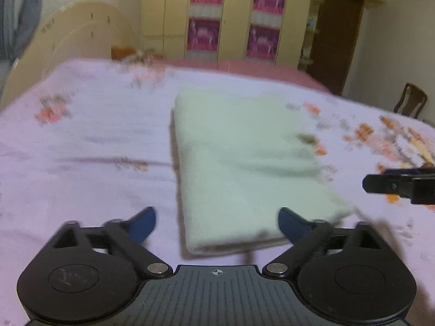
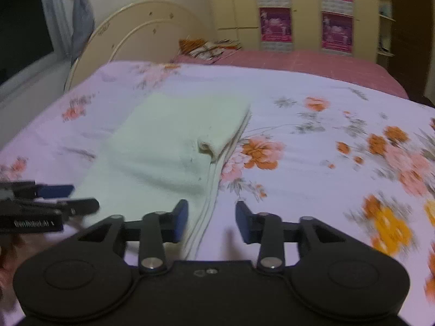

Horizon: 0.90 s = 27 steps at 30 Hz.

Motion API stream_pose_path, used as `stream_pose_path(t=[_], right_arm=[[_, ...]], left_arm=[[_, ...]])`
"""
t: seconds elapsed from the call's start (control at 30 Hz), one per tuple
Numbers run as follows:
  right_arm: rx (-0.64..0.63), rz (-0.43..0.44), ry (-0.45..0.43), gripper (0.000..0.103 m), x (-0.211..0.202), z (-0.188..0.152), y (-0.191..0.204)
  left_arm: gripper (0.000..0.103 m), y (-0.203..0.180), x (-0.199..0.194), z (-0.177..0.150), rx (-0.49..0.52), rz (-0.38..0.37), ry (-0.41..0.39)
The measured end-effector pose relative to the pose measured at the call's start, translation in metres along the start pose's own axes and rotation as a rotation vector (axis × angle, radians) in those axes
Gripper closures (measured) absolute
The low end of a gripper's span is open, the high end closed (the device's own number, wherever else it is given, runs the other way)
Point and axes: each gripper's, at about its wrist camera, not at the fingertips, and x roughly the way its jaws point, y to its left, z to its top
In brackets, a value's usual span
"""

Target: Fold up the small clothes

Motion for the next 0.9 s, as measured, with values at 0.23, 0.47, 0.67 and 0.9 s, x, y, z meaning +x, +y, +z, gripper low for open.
stream_pose_path(t=[0.23, 0.47, 0.67, 0.9], right_arm=[[0.119, -0.002, -0.074, 0.012, -0.071, -0.019, 0.004], [0.113, -0.046, -0.105, 0.001, -0.135, -0.043, 0.025], [0.108, -0.072, -0.173, 0.001, -0.188, -0.069, 0.04], [0.09, -0.069, -0.197, 0.001, -0.223, -0.091, 0.058]], left_arm=[[0.005, -0.019, -0.082, -0.011, -0.001, -0.041, -0.066], [0.0, -0.035, -0.165, -0.029, 0.004, -0.04, -0.131], [0.0, -0.048, -0.228, -0.053, 0.056, -0.043, -0.166], [0.0, -0.053, -0.267, -0.077, 0.064, -0.041, -0.179]])
